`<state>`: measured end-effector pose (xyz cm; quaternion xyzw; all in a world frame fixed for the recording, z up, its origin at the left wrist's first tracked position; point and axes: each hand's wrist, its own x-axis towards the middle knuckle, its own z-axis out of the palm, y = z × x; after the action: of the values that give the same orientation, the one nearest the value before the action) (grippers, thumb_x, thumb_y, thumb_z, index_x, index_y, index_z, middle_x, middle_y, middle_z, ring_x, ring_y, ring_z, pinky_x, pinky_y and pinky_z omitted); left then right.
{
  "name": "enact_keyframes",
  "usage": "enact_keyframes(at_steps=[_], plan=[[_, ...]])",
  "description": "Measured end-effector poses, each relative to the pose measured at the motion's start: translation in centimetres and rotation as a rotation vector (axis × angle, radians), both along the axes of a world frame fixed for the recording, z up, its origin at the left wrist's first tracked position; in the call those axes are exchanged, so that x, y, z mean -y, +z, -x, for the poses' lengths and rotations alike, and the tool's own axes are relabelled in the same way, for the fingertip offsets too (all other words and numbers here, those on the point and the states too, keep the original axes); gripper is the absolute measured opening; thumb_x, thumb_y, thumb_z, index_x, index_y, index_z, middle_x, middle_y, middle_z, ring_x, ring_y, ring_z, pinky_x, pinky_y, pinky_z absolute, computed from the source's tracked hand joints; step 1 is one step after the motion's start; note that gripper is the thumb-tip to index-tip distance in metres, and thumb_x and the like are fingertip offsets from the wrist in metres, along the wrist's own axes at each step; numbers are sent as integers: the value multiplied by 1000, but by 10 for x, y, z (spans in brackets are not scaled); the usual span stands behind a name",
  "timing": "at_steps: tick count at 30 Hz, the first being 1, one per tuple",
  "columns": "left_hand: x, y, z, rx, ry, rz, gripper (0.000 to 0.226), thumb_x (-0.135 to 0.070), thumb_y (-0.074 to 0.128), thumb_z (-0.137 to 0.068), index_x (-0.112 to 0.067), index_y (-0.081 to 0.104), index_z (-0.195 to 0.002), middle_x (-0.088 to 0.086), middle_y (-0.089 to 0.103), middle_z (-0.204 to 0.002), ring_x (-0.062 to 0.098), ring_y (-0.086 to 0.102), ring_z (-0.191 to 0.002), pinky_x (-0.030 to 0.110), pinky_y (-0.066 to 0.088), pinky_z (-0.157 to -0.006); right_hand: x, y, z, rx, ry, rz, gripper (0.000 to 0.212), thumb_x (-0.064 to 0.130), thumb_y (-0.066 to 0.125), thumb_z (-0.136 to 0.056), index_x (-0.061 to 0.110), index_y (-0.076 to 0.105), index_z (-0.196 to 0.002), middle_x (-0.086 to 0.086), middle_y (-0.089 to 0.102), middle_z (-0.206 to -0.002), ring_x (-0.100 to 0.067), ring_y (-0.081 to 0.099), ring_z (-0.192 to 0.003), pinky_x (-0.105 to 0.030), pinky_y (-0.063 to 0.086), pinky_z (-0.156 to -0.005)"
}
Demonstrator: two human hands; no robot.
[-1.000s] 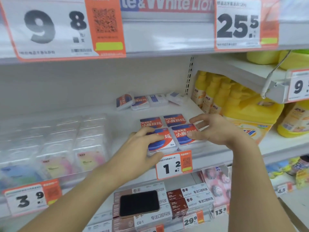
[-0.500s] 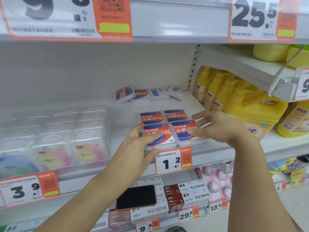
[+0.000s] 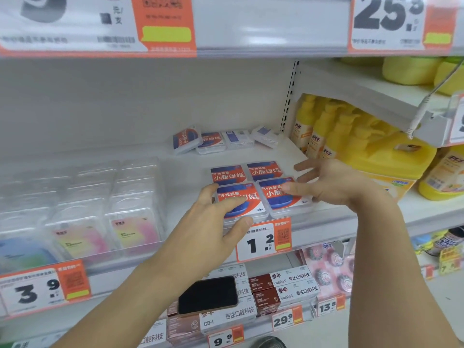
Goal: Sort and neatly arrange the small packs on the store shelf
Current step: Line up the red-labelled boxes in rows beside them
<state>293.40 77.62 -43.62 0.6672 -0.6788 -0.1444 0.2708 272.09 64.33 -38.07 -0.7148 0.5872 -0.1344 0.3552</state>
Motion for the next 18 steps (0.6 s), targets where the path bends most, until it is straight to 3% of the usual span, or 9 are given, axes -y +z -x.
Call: enact_keyframes(at_steps=[2,5,9,13,15,18], plan=[[0,7,0,18,-3,-4,51,-60,47,-88,-43,45,-137,-15,25,-149,-2,42,-117,15,48,-86,14,5,-13,-83,-55,247,71,53,78,-75,19,55,-133,-1,66,-119,-18,62,-99,-32,50,-81],[-4,21,1,43,-37,-12,51,-61,43,-88,-47,38,-137,-18,21,-146,-4,38,-116,17,47,-88,51,7,-50,-67,-40,552,55,41,74,-84,18,56,-131,-4,62,-122,-19,57,-100,-29,48,-79],[10,66,-8,174,-10,77,51,-64,28,-92,-34,56,-124,-7,54,-127,9,53,-111,28,48,-91,115,-1,-81,-368,72,433,70,35,74,-85,20,40,-145,-11,51,-139,-30,55,-119,-33,47,-87],[54,108,-28,292,112,98,29,-43,48,-92,-23,66,-103,-2,67,-109,22,59,-102,31,48,-84,135,-27,-79,-565,98,441,50,16,59,-94,21,46,-142,-11,60,-128,-30,59,-110,-33,46,-76],[87,111,-45,423,115,42,29,-38,53,-90,-16,67,-102,5,66,-111,28,59,-103,32,49,-85,133,-34,-73,-522,81,516,43,7,50,-96,16,50,-138,-15,62,-124,-34,60,-109,-36,50,-80],[141,110,-76,530,140,-139,40,-34,62,-88,-6,61,-117,11,61,-122,28,58,-104,32,47,-86,121,-29,-67,-194,-62,621,37,7,50,-99,12,52,-136,-17,62,-127,-35,61,-111,-37,54,-85]])
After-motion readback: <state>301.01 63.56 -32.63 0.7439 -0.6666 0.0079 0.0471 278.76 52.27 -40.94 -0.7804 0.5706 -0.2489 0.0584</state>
